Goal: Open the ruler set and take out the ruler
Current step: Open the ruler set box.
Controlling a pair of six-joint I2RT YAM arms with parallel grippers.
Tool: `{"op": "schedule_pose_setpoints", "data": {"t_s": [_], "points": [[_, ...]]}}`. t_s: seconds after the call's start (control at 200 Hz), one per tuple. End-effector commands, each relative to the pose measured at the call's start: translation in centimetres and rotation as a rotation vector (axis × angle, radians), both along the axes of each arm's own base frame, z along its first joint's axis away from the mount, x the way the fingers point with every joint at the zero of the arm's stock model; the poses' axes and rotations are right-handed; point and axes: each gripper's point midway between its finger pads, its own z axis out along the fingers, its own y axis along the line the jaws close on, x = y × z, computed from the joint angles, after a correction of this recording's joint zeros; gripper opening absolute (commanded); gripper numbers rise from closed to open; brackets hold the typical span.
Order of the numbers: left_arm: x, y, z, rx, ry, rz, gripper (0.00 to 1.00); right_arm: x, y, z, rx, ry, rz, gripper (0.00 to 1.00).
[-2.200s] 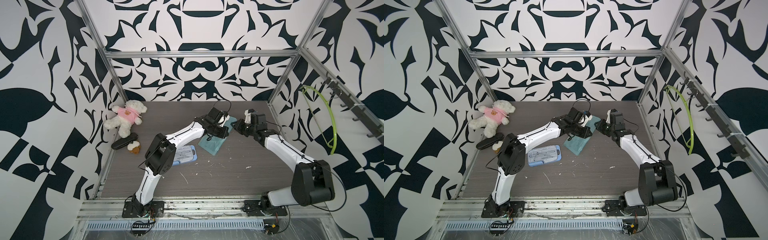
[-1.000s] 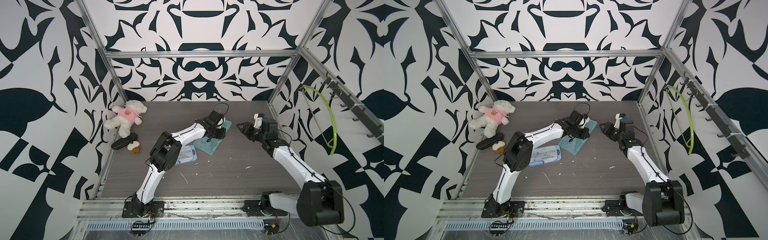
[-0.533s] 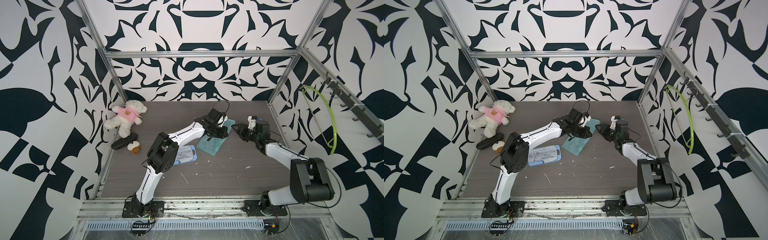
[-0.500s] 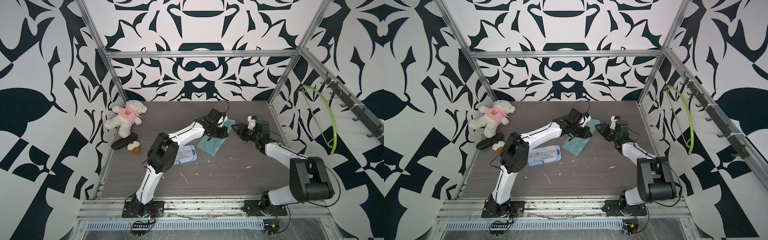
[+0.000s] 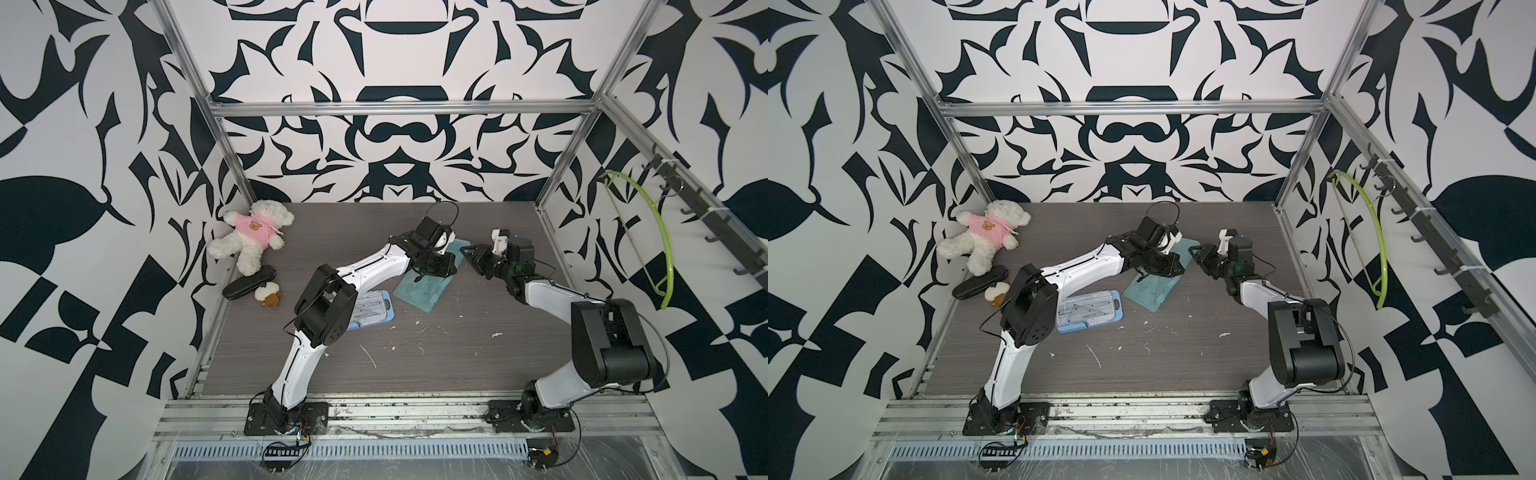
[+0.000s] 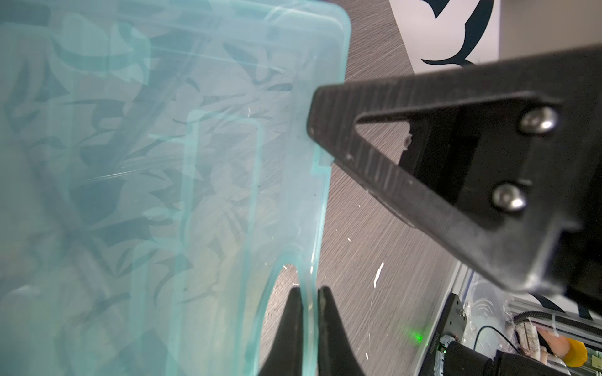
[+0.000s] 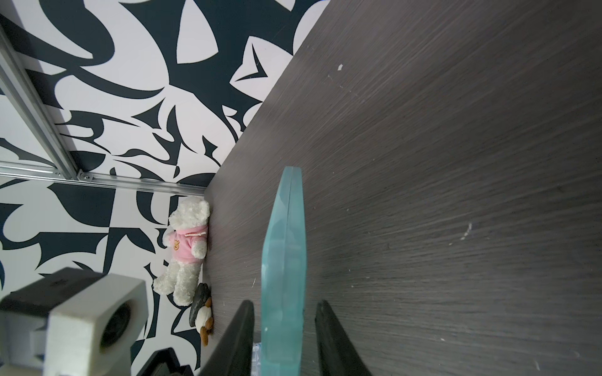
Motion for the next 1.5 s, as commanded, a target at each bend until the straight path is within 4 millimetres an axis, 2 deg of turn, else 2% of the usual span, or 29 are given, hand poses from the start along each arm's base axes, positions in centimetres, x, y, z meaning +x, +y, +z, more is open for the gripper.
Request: {"op": "schedule_pose_setpoints", "data": {"t_s": [0.0,0.18,0.49,0.975,1.21,1.375,1.495], "points": [[-0.1,-0.6,1.2,-0.035,-0.01,-0.02,0.0,1.2,0.3,2.8,0.019,-0.081,0.008,0.3],[0.0,-0.7,0.9,-0.033,-0.007,-0.019,0.0,1.3,0.5,2.7,0.023,-0.077,0.012,0.22],[0.2,-0.7,0.5,-0.029,-0.008,-0.015,0.0,0.9,1.0,2.4,0.036,-0.064,0.024,0.19],[0.2,-0.8,0.1,-0.025,-0.006,-0.014,0.0,0.2,1.1,2.5,0.035,-0.058,0.023,0.25],[0.4,-0.7,-0.3,-0.012,-0.009,-0.008,0.0,0.1,1.3,2.7,0.049,-0.052,0.025,0.15],[0.8,-0.3,-2.1,0.034,-0.016,0.01,0.0,-0.1,1.4,3.2,0.039,-0.036,0.031,0.0],[1.3,0.2,-3.8,0.077,-0.021,0.032,0.0,-0.4,1.3,3.8,0.021,-0.018,0.034,0.0]]}}
